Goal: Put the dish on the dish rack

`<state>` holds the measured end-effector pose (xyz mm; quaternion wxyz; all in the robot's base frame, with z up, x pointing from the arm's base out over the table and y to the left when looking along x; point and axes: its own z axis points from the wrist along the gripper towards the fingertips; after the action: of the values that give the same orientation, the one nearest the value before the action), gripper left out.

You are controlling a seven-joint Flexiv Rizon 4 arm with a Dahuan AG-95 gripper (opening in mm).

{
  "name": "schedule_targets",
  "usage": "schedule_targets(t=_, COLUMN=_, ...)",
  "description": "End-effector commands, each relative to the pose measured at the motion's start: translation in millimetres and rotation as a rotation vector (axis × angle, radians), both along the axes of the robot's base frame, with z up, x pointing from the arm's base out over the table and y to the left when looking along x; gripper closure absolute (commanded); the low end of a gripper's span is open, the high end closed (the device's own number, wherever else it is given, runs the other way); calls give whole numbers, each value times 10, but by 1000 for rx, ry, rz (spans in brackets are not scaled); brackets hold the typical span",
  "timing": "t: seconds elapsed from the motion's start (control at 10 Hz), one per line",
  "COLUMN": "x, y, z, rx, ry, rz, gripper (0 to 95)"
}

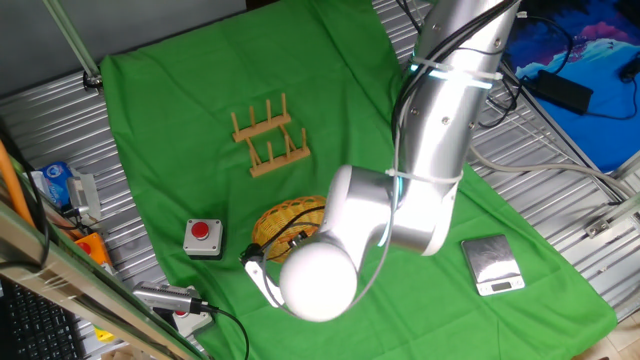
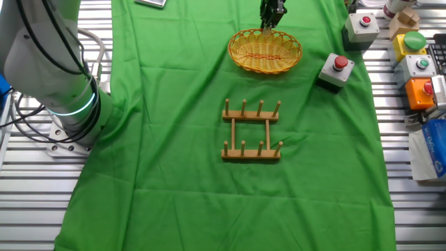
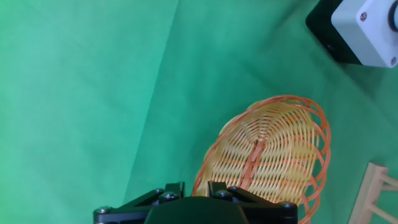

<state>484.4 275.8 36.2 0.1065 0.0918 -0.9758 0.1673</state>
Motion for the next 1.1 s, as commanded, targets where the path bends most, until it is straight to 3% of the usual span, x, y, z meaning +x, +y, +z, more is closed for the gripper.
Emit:
schedule_targets(t=0.1, x=-4, y=-8, z=9, rx=7, ry=-3, rz=20, gripper=950)
schedule_targets(t=0.3, x=-5, y=-10, z=12, rx=10, ry=-1, rz=30, gripper=950)
schedule_targets(t=0.5, x=-16, y=-16, z=102, rx=41, ry=8, rz=62, gripper=950)
schedule_targets(t=0.6, x=-28, y=-20, z=190, rx=71, ry=12, rz=77, gripper=950)
schedule_targets(t=0.7, x=-54, y=-23, z=334, rx=122, ry=14, rz=98, gripper=950)
schedule_targets(t=0.8, x=-60, y=-24, z=359, rx=130, ry=15, rz=104, gripper=950)
schedule_targets(t=0.9, x=-122, y=-24, z=600, rx=187, ry=14, rz=146, gripper=950)
schedule_targets(t=1.1, x=-157, y=-91, z=721, rx=257, ry=11, rz=156, gripper=950)
